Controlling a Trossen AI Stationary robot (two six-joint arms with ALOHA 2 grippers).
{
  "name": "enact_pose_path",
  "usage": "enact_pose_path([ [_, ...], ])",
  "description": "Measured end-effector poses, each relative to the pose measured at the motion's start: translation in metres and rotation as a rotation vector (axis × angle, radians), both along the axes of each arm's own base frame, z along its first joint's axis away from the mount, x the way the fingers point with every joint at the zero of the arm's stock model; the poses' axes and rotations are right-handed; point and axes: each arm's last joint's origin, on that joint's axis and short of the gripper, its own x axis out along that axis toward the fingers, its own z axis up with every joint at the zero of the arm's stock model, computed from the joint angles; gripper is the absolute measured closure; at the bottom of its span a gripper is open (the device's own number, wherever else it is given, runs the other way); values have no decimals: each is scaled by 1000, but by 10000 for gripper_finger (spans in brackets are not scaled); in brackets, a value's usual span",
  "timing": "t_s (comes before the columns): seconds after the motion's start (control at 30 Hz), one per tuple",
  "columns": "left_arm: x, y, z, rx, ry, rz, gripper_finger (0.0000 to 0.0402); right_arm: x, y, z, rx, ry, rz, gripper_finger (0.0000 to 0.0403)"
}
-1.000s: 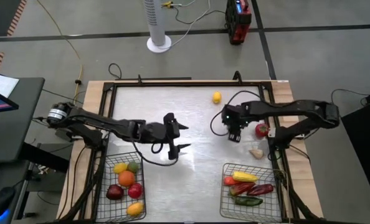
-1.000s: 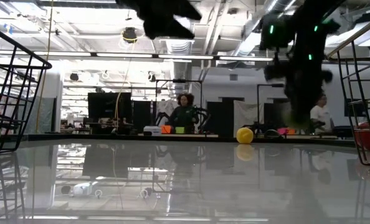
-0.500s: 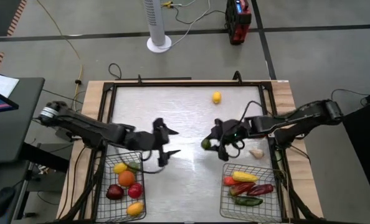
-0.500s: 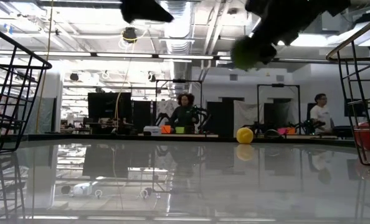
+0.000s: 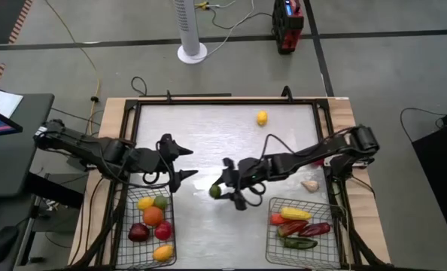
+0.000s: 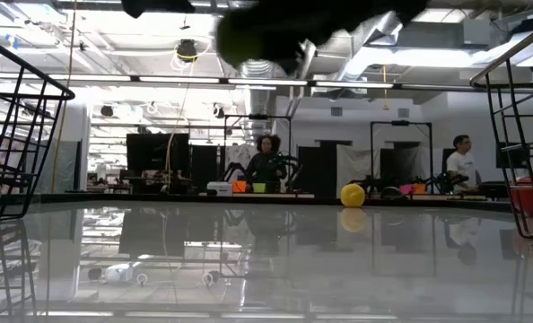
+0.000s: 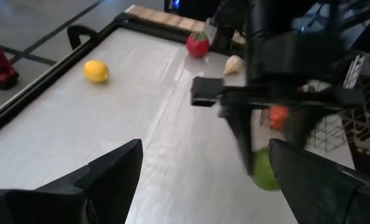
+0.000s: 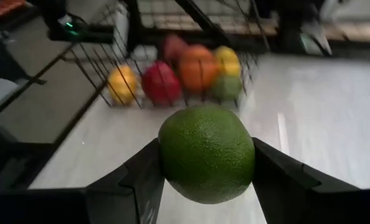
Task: Sort produce into baskets
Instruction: Put the lime into the black wire basket
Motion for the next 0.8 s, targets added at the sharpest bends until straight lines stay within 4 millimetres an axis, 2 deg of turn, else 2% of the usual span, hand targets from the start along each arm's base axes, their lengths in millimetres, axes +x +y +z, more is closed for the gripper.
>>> enact_pose_path([
  [0.13,-4,2,0,11,18,14,68,29,8,9,-28,-84,44,169],
  [0.3,-5,3,1,67,14,12,68,61,20,7,2,-193,120,168],
  [0.47,-7,6,8,177,-26,76,68,84,26,1,12,-254,126,168],
  [0.8,-27,22,25,380,-109,468,68,114,34,-10,34,-314,119,168],
])
